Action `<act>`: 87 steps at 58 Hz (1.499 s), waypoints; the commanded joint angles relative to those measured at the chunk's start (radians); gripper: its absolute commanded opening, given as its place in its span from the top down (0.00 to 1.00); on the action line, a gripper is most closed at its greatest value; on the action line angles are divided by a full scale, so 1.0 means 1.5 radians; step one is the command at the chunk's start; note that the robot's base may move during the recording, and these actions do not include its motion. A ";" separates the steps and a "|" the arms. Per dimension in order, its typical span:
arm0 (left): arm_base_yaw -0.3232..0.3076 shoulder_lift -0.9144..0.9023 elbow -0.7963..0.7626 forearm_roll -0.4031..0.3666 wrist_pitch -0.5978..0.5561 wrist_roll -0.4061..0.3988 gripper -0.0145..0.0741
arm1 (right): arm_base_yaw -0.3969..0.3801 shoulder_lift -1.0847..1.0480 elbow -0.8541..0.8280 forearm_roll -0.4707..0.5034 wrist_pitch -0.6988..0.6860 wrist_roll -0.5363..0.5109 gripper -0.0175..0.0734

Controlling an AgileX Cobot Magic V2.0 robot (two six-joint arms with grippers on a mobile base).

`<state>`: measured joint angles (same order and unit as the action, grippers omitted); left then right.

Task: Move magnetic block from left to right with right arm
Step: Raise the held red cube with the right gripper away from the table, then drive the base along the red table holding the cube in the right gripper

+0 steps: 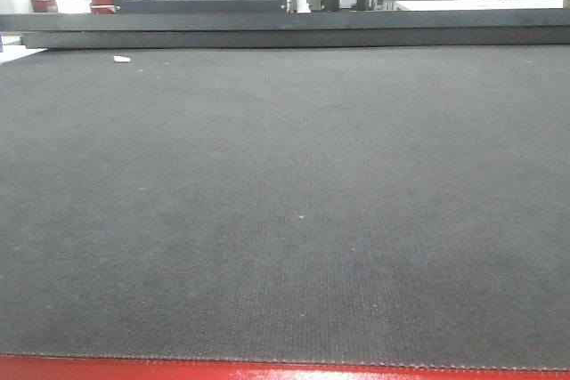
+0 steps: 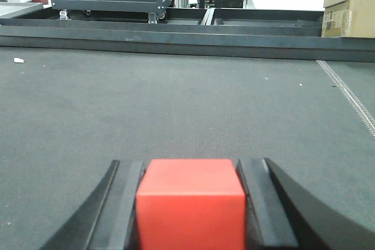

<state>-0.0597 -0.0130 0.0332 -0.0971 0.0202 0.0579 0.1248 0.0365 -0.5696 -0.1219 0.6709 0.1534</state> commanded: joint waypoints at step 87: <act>-0.002 -0.008 0.005 -0.003 -0.052 -0.004 0.98 | -0.003 0.011 -0.015 -0.006 -0.062 -0.006 0.75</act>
<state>-0.0597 -0.0130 0.0332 -0.0971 0.0202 0.0579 0.1248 0.0365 -0.5680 -0.1203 0.6709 0.1519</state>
